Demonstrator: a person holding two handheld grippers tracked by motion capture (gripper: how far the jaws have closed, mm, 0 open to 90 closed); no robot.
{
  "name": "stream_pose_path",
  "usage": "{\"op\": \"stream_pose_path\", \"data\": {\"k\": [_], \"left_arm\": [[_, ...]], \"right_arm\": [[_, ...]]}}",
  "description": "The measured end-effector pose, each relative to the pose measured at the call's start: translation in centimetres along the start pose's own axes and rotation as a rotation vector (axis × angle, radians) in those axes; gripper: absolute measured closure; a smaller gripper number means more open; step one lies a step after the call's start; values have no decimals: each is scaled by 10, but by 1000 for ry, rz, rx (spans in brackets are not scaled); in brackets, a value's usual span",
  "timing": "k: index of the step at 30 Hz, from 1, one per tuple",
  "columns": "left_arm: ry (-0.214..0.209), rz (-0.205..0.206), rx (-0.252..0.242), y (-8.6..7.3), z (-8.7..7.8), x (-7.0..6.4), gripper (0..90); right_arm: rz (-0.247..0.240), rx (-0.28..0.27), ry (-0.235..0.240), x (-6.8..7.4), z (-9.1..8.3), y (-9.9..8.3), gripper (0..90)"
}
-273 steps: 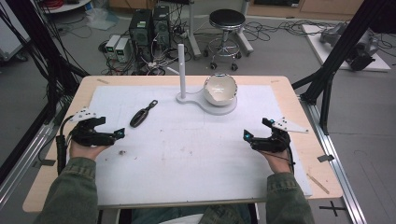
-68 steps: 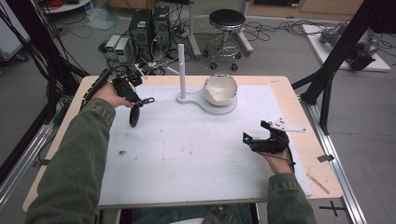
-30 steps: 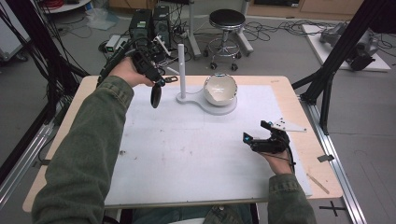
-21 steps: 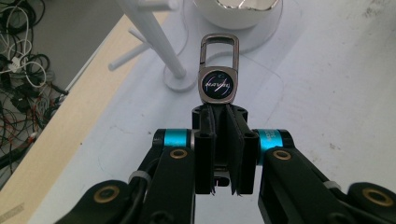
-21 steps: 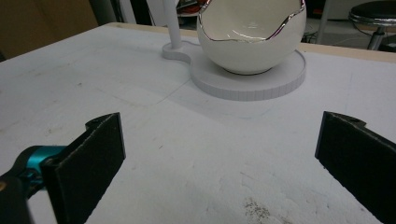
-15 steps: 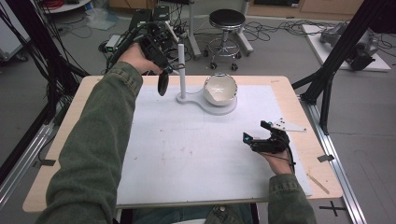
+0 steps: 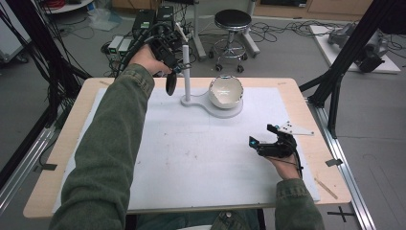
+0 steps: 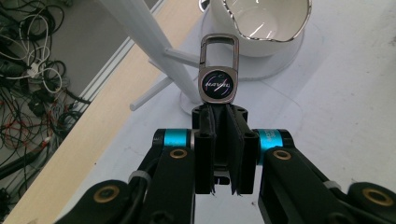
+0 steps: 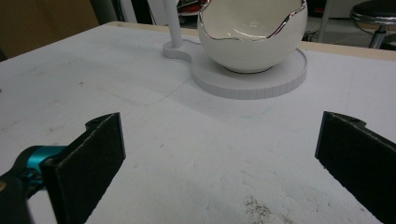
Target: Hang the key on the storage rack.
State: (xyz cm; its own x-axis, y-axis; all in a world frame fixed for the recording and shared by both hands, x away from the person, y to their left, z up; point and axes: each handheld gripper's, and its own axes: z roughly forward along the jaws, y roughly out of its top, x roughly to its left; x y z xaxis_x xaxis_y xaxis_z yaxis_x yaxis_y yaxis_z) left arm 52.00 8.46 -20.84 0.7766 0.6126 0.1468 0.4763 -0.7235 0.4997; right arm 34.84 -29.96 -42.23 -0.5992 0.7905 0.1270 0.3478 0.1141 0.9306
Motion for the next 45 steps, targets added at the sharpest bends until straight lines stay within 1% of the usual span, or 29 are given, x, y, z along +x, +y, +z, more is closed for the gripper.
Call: {"op": "stream_pose_path", "data": {"k": [1,3,5,7,11,12,14,17,18,20,24,25,27,28,29,30,31,33,34,36,37,38,39,41,42,44,45], "left_arm": [[6,-5,-1,-1,1,1,818],[4,-14,-8,-2,2,2,818],[1,-14,-7,-3,3,3,818],[8,-22,-7,-3,4,3,818],[20,-14,12,-4,8,4,817],[26,-15,4,-5,9,3,818],[17,-25,-12,-7,11,4,817],[16,-33,-13,-11,16,5,817],[15,-34,-7,-12,17,6,817],[13,-37,-8,-13,19,7,816],[14,-30,-8,-14,26,6,807],[14,-36,-10,-15,28,5,803],[-1,-36,-16,-18,31,7,785],[-9,-46,-24,-20,32,7,748],[-20,-57,-30,-21,33,8,690],[-40,-76,-38,-23,33,9,631],[-52,-88,-43,-25,34,10,545],[-77,-103,-43,-28,35,11,429],[-79,-102,-42,-30,36,11,372],[-62,-95,-30,-33,39,10,234],[-51,-92,-30,-35,40,9,176],[-51,-91,-32,-36,41,8,139],[-59,-93,-36,-38,42,8,80],[-91,-98,-36,-39,42,7,17],[-102,-93,-43,-39,41,6,17],[-107,-83,-53,-38,40,3,16],[-100,-85,-52,-37,39,1,16]], "right_arm": [[-2,-1,0,0,0,0,5],[-1,1,1,0,0,0,5],[-2,1,0,0,0,-1,5],[-2,4,0,-1,0,-1,5],[0,7,4,0,0,-1,5],[-5,5,2,-1,0,-1,5],[-6,7,2,-1,0,-1,5],[-2,13,2,0,0,-1,5],[-7,9,-2,-1,0,-1,5],[-1,7,-4,-1,-1,-1,5],[-4,4,-12,-2,-1,-1,5],[-3,5,-12,-2,-1,-1,5],[-6,4,-12,-2,-1,-1,5],[1,8,-10,-2,-2,-1,5],[0,6,-9,-2,-2,-1,5],[0,4,-8,-2,-2,-2,5],[0,3,-9,-2,-2,-2,5],[-1,3,-10,-2,-2,-2,5],[-4,2,-11,-2,-2,-2,5],[-3,3,-17,-1,-3,-2,5],[-10,-5,-22,-1,-4,-1,5],[-9,-12,-24,-2,-4,-1,5],[3,-12,-26,-1,-5,-1,5],[5,-16,-32,-3,-6,-1,5],[9,-14,-31,-3,-6,-1,5],[10,-14,-33,-2,-6,-1,5],[9,-14,-32,-2,-6,-1,5]]}}
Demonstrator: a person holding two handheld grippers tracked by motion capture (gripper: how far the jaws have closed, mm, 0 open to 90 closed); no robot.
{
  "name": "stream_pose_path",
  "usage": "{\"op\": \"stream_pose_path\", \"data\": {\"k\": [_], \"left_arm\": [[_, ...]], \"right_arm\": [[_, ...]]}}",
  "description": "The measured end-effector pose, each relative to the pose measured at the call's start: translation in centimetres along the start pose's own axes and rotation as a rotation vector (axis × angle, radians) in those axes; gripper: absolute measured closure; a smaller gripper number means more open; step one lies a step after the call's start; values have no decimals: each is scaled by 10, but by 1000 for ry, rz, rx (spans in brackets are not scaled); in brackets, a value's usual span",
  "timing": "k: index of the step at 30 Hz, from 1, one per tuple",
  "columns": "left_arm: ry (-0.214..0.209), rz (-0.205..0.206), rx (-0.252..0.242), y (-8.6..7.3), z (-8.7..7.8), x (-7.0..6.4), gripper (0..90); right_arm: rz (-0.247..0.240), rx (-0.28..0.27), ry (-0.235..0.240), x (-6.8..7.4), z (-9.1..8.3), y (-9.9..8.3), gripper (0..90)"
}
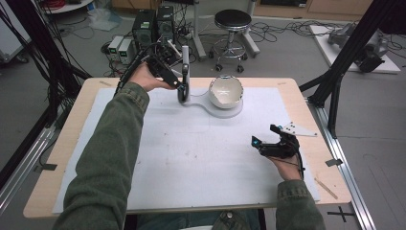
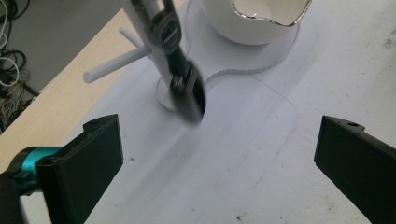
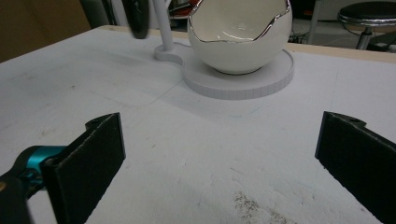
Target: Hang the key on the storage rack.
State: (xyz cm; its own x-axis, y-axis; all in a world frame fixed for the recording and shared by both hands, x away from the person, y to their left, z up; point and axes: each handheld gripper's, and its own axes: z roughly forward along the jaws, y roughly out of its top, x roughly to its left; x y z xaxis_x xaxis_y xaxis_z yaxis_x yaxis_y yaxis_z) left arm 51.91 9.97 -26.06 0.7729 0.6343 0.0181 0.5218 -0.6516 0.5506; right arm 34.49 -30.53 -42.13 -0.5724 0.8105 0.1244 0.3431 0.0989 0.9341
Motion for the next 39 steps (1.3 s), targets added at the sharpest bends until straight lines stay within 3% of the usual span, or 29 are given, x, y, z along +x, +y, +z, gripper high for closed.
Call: {"op": "stream_pose_path", "data": {"k": [7,13,27,33,36,39], "left_arm": [[-14,48,-11,1,-6,-18,16],[-15,35,-39,-10,-7,-26,17],[-48,4,-87,-60,-11,-30,17],[-43,0,-91,-80,-11,-33,17],[-18,-1,-111,-93,-13,-35,17],[-27,-14,-116,-107,-12,-35,17]], "right_arm": [[1,-4,-2,-1,-2,0,5],[-3,0,1,0,-1,0,5],[-6,4,-6,1,-4,-1,5],[-5,10,-2,2,-3,-1,5],[-2,11,-4,2,-4,-1,5],[-3,11,-5,2,-4,-2,5]]}}
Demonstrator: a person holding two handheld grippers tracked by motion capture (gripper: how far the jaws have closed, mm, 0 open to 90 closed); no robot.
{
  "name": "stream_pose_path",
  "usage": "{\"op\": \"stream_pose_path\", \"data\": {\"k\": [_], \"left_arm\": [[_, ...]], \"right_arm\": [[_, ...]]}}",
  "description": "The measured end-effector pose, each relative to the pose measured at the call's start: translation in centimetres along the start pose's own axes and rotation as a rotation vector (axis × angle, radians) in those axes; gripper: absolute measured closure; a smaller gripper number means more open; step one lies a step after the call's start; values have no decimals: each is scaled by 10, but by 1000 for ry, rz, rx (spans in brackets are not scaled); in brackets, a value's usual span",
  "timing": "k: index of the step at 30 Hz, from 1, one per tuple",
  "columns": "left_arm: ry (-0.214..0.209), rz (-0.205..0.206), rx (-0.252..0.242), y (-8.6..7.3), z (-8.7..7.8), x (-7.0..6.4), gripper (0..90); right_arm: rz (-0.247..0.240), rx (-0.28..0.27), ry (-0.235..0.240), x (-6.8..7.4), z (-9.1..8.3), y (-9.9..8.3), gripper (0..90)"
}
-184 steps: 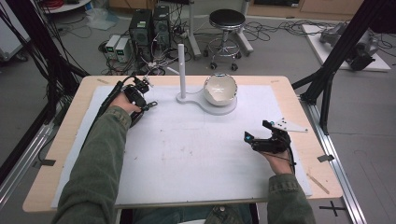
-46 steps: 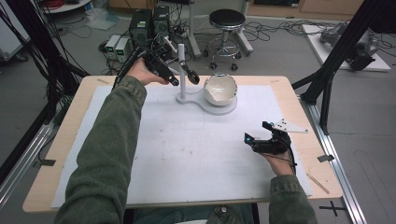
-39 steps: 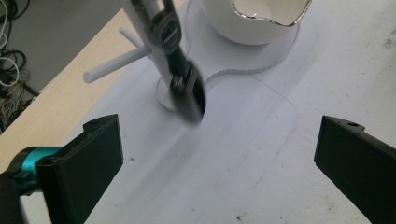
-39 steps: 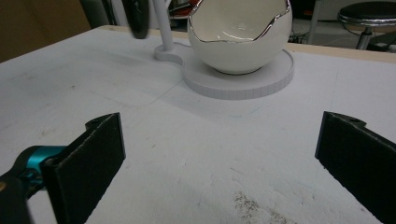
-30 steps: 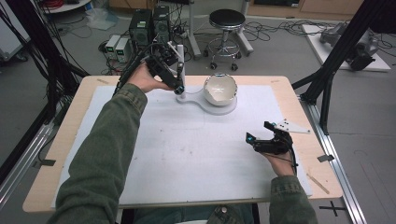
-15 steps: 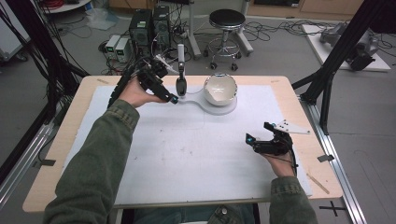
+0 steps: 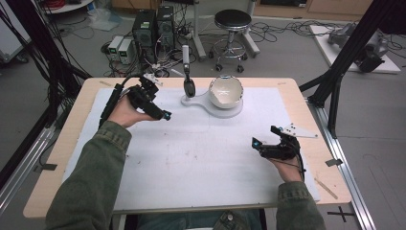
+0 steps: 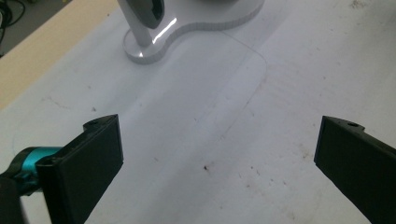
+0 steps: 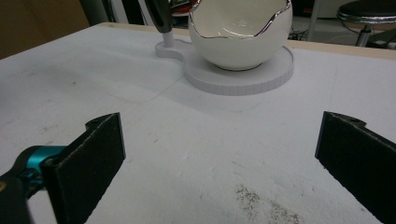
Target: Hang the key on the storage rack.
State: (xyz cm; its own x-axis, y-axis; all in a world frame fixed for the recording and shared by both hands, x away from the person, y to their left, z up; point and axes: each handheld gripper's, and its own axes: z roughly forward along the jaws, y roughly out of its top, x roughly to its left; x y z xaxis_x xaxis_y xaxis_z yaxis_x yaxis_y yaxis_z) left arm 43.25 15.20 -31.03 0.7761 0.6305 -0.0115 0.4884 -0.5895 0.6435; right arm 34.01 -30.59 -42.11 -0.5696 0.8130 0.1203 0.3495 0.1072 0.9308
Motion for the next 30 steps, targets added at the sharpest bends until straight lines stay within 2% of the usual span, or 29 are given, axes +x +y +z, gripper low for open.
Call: {"op": "stream_pose_path", "data": {"k": [3,10,16,22,30], "left_arm": [[3,-9,2,-10,-2,2,17],[10,-48,-26,-27,-12,7,17],[13,-71,-23,-40,-15,12,17],[22,-75,-20,-52,-18,13,17],[30,-102,-40,-65,-25,17,17]], "right_arm": [[-5,-2,-1,0,0,0,5],[-9,2,-6,0,0,-1,5],[-3,7,-4,1,0,-1,5],[-6,8,-8,0,-1,-2,5],[-6,21,-14,1,-1,-3,5]]}}
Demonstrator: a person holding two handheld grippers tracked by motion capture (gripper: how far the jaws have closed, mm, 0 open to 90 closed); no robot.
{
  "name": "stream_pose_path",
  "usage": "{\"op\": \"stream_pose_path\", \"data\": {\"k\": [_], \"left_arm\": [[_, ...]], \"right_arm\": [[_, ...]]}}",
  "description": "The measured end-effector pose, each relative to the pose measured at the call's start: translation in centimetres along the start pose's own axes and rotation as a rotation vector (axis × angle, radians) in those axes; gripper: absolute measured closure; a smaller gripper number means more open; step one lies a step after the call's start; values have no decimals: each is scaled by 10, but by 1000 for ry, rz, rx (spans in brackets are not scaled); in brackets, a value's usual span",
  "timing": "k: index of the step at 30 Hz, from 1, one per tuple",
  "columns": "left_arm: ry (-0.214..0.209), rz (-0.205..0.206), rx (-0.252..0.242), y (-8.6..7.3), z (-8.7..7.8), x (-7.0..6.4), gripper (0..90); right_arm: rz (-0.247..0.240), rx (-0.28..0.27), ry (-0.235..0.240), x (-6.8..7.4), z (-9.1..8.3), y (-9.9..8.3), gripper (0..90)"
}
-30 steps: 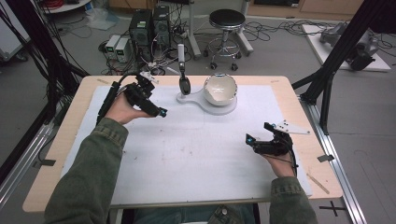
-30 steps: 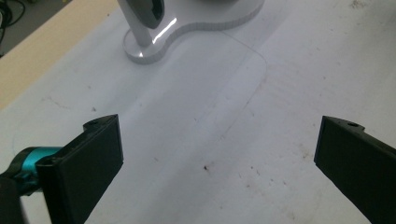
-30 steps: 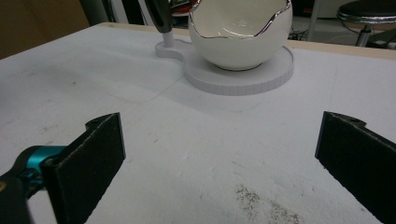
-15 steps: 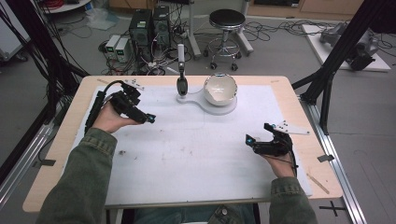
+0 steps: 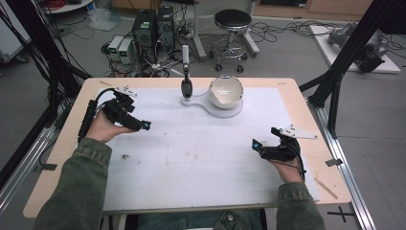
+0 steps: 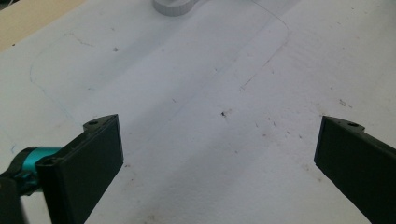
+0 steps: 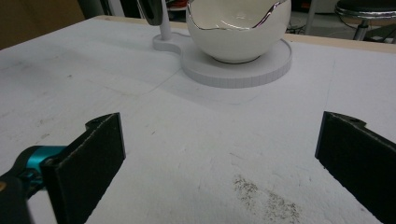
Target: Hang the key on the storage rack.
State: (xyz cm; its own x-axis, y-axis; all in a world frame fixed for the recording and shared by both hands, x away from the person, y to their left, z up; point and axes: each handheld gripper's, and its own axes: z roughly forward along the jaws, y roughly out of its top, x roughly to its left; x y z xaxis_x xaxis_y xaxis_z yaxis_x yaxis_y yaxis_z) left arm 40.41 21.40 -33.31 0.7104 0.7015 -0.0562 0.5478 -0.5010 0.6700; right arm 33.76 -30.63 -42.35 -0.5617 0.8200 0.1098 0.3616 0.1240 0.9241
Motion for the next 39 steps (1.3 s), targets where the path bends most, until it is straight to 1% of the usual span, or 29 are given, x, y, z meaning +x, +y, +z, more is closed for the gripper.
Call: {"op": "stream_pose_path", "data": {"k": [5,9,15,18,19,21,25,26,32,35,39], "left_arm": [[6,-14,-11,-12,-6,2,17],[15,-31,-4,-25,-8,6,17],[27,-63,-26,-44,-13,9,17],[42,-72,-37,-53,-17,10,17],[44,-69,-36,-56,-19,11,17],[45,-87,-51,-62,-22,11,17],[51,-105,-75,-75,-28,13,17],[50,-113,-85,-78,-30,14,17],[44,-117,-132,-97,-36,12,17],[44,-129,-153,-108,-35,12,17],[57,-141,-173,-121,-34,11,17]], "right_arm": [[0,1,2,0,0,0,5],[-4,3,0,0,0,0,5],[-3,5,3,1,1,0,5],[-6,11,4,1,1,-1,5],[-7,11,4,1,2,-1,5],[-5,12,2,1,2,0,5],[-6,14,1,1,2,-1,5],[-13,11,1,0,2,-1,5],[-12,14,-1,1,2,-1,5],[-14,15,-3,1,2,-1,5],[-14,20,-1,1,3,-1,5]]}}
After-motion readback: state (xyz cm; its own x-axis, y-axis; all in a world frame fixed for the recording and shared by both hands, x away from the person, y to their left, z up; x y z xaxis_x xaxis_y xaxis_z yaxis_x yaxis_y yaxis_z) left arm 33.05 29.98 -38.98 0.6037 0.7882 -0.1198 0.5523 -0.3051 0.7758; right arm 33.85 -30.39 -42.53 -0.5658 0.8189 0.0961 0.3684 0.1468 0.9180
